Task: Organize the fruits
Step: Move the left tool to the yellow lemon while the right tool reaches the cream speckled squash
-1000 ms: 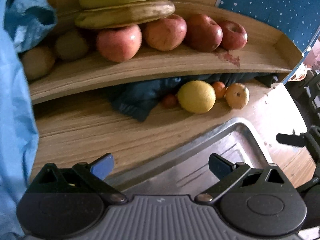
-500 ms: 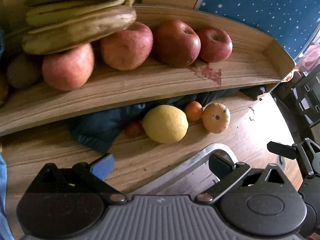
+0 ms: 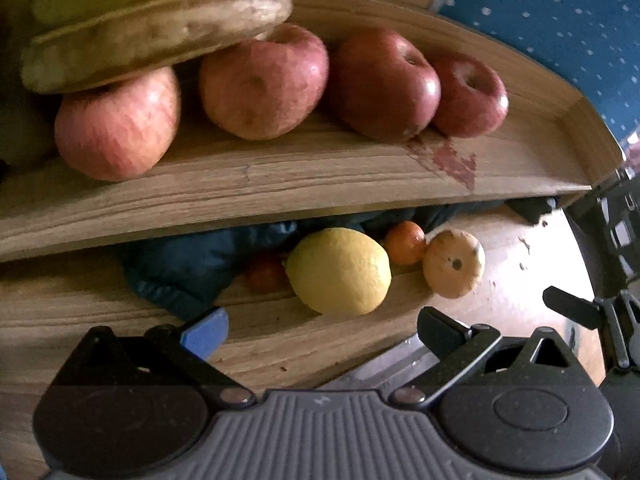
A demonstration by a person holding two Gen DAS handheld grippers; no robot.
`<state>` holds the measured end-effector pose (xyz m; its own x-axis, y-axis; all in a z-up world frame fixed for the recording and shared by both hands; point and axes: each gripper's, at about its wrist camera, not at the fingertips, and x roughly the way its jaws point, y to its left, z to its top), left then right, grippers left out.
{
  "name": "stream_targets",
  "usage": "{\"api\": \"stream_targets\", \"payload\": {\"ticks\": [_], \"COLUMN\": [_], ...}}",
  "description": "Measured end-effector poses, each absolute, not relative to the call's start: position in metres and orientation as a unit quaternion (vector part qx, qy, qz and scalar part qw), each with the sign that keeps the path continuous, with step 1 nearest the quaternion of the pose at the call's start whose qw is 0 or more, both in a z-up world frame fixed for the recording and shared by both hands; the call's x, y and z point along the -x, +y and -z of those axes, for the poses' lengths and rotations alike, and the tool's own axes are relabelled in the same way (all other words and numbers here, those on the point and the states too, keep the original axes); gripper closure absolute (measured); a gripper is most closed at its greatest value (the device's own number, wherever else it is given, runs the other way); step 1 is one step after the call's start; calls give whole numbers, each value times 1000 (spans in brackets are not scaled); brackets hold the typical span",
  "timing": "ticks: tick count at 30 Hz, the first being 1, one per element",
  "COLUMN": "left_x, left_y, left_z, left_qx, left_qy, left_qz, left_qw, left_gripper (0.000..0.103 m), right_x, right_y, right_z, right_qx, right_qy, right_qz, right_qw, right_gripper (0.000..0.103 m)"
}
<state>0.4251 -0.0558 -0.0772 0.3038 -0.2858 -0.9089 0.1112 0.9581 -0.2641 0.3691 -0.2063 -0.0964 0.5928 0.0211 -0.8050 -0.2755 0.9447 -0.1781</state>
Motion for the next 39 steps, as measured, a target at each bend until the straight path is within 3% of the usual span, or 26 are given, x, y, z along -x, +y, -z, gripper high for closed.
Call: {"api": "stream_targets", "payload": {"ticks": [13,26,32,39], "left_x": [-442,-452,-453,-455], "left_y": [-54,-56,-56,-52], "left_z": [93,98,102,107], "left_qx": [173,207,220,236], "left_qy": [589,588,593,598], "left_qz": [79,43,30,19], "left_qw": [785,781,774,766], "left_gripper": [1,2,9,10], "right_x": [-389,-409,-416,-419], "right_y": [-207,-207,-208,-207], "right_z": [108,114,114,114], "right_qx": [152,156,149,146], "right_qy": [440,438,442,442], "right_qz": [-94,-124,-129,-132], "right_qw": [880,877,875,875], "right_gripper": [4,22,29,30]}}
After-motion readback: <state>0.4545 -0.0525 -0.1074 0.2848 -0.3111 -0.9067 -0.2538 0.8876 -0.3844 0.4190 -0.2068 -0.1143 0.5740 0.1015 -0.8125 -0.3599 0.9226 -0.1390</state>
